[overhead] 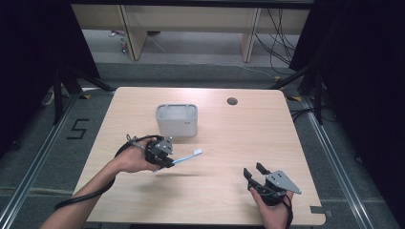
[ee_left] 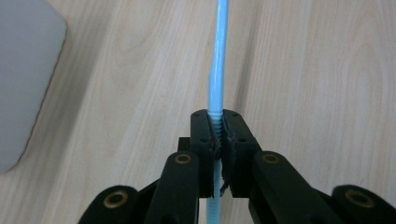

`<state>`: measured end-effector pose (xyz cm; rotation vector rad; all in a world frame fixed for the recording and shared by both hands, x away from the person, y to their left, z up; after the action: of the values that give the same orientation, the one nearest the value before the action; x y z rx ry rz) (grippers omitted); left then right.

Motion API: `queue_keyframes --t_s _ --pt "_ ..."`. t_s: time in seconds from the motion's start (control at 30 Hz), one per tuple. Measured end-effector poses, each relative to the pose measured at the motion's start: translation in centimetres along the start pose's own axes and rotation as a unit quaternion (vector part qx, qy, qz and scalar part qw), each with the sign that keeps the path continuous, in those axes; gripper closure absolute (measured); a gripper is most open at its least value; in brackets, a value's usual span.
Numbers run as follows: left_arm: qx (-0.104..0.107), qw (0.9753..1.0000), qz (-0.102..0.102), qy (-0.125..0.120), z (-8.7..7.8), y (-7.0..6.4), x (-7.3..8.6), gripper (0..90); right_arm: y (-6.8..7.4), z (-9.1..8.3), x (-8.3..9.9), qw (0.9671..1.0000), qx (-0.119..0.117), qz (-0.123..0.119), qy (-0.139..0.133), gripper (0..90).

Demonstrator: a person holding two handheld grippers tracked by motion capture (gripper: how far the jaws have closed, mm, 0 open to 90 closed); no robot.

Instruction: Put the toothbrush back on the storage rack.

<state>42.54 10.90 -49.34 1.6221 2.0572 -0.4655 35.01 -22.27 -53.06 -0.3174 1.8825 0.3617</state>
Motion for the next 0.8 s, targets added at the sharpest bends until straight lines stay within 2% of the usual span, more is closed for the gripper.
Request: queue_keyframes --t_s 0.03,0.07,0.13,0.17,0.2,0.23,0.27,0.3,0.33,0.37,0.43,0.47,0.5,0.53,0.57,0.6,0.63,0.67,0.7,0.77,0.8 --pt "-0.002 1.0 0.002 -0.007 -0.1 0.1 0.1 83.6 -0.1 0.1 0.0 0.9999 -0.003 -0.012 -0.002 44.2" --pt "-0.005 0.9997 0.003 -0.026 -0.1 0.2 0.1 83.6 -0.3 0.1 -0.1 0.9997 0.003 -0.023 -0.002 44.3" --pt "-0.002 0.9996 0.008 -0.025 -0.3 0.3 0.2 83.6 -0.2 0.1 -0.1 0.9997 -0.002 -0.022 -0.004 44.3" --pt "-0.005 0.9991 0.003 -0.043 -0.3 0.3 0.2 83.6 -0.1 0.2 0.0 0.9999 -0.004 -0.009 -0.001 44.4" --pt "-0.005 0.999 0.008 -0.043 -0.3 0.4 0.3 83.6 -0.2 0.2 -0.1 0.9998 0.0 -0.02 -0.005 44.4" --pt "-0.006 0.9985 0.007 -0.054 -0.3 0.3 0.4 83.6 -0.2 0.2 -0.1 0.9998 -0.001 -0.02 -0.004 44.3" --pt "-0.006 0.9985 0.007 -0.054 -0.3 0.3 0.4 83.6 -0.2 0.2 -0.1 0.9998 0.0 -0.02 -0.004 44.4" --pt "-0.007 0.9975 -0.001 -0.07 -0.3 0.3 0.4 83.6 -0.2 0.2 -0.1 0.9998 0.001 -0.021 -0.004 44.4" --pt "-0.007 0.9975 -0.001 -0.07 -0.3 0.3 0.4 83.6 -0.2 0.2 -0.1 0.9998 0.001 -0.021 -0.005 44.4" --pt "-0.006 0.9961 -0.006 -0.088 -0.3 0.3 0.4 83.6 -0.2 0.2 -0.1 0.9998 0.001 -0.021 -0.004 44.4" --pt "-0.007 0.9955 -0.008 -0.094 -0.3 0.3 0.5 83.6 -0.1 0.2 0.0 0.9999 -0.001 -0.013 -0.002 44.4" --pt "-0.012 0.9936 -0.011 -0.111 -0.4 0.4 0.4 83.6 -0.1 0.2 0.0 0.9999 -0.003 -0.012 -0.002 44.5" --pt "-0.013 0.9926 -0.018 -0.119 -0.4 0.3 0.4 83.5 -0.1 0.1 0.0 0.9999 -0.002 -0.013 0.006 44.5" --pt "-0.021 0.99 -0.023 -0.138 -0.6 0.5 0.4 83.6 -0.1 0.2 0.0 0.9999 -0.005 -0.013 -0.001 44.6" --pt "-0.021 0.99 -0.023 -0.138 -0.6 0.5 0.4 83.6 -0.1 0.2 0.0 0.9999 -0.005 -0.013 -0.001 44.6" --pt "-0.021 0.987 -0.03 -0.157 -0.7 0.5 0.4 83.6 -0.1 0.2 0.0 0.9999 -0.005 -0.014 -0.001 44.5" --pt "-0.025 0.9861 -0.033 -0.161 -0.9 0.6 0.4 83.6 -0.1 0.2 0.0 0.9999 -0.005 -0.014 -0.002 44.5" --pt "-0.021 0.9835 -0.041 -0.175 -0.9 0.6 0.4 83.6 -0.2 0.2 0.0 0.9999 -0.002 -0.014 -0.002 44.5" --pt "-0.027 0.9811 -0.047 -0.186 -1.1 0.6 0.4 83.7 -0.1 0.1 0.0 0.9999 -0.001 -0.011 -0.001 44.5" --pt "-0.029 0.9789 -0.058 -0.194 -1.4 0.7 0.6 83.6 -0.3 0.2 -0.1 0.9998 0.001 -0.02 -0.004 44.6" --pt "-0.031 0.9753 -0.069 -0.207 -1.4 0.7 0.6 83.6 -0.3 0.1 -0.1 0.9998 0.002 -0.02 -0.004 44.5"
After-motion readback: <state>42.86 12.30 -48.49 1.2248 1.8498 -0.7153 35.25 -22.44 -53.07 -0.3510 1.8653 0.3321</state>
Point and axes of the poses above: each handheld gripper's, and its own axes: z roughly forward along the jaws, x roughly out of its underside, y roughly to its left, the point moved 5 cm from there along z, roughly forward along the jaws, and after that the axes turned 1 degree about x, right-handed, at the moved point
